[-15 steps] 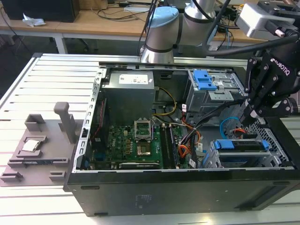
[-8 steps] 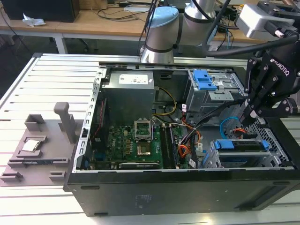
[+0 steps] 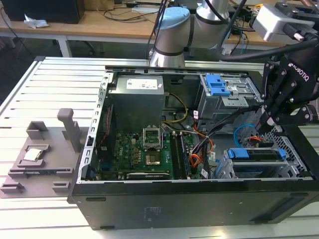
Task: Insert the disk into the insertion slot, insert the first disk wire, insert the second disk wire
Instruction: 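Insert the first disk wire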
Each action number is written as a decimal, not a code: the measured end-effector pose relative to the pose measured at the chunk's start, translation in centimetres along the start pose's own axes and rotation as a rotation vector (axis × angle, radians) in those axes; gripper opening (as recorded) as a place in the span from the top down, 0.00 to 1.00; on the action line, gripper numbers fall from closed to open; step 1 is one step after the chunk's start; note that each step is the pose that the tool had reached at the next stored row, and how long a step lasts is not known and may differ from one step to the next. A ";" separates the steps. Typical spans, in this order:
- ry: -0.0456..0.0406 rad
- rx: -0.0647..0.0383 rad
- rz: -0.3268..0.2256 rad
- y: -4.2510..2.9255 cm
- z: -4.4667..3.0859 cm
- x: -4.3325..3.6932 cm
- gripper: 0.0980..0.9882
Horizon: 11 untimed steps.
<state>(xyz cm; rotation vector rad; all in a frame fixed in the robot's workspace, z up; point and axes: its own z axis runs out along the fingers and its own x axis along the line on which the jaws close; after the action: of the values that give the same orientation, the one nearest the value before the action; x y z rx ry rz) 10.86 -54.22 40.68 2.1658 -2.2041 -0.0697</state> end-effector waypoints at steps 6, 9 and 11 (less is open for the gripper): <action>-0.0001 0.000 0.000 -1.00 1.05 0.25 0.99; 0.0000 0.000 0.000 -1.56 1.79 0.34 0.99; 0.0002 0.000 0.000 -1.98 2.22 0.33 0.99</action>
<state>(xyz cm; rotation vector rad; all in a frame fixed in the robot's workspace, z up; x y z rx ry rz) 12.68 -54.59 38.33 2.1656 -2.2040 -0.0696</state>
